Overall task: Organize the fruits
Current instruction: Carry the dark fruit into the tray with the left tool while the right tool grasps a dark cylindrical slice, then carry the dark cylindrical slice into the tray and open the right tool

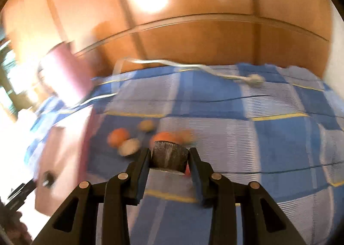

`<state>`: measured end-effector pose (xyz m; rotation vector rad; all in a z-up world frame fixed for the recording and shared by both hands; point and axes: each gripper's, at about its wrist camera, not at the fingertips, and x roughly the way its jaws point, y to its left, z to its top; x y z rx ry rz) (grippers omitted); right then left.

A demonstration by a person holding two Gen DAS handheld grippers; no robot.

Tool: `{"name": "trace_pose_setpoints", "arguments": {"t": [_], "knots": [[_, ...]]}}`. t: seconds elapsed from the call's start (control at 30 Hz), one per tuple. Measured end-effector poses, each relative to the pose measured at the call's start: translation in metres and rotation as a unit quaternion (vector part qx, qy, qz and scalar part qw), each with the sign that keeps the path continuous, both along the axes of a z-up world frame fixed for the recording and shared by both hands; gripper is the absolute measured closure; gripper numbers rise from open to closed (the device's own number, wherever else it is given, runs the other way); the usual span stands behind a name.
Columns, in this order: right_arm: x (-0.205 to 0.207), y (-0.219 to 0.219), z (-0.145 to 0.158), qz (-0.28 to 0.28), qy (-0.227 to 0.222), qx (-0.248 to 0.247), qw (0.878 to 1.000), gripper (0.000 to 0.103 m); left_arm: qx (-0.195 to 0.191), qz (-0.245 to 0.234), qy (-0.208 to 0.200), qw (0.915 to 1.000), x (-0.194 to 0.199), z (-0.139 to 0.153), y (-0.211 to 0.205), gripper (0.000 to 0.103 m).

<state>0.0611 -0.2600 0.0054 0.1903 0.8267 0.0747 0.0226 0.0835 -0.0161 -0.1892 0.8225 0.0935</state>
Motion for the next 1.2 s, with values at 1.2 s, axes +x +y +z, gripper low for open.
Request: {"name": "trace_pose_setpoints", "arguments": {"t": [1.2], "knots": [[0.002,0.179,-0.022,0.201,0.047,-0.037,0.978,0.060,-0.027,0.042,0.001,0.9988,-0.013,-0.003,0.040,0.010]]}}
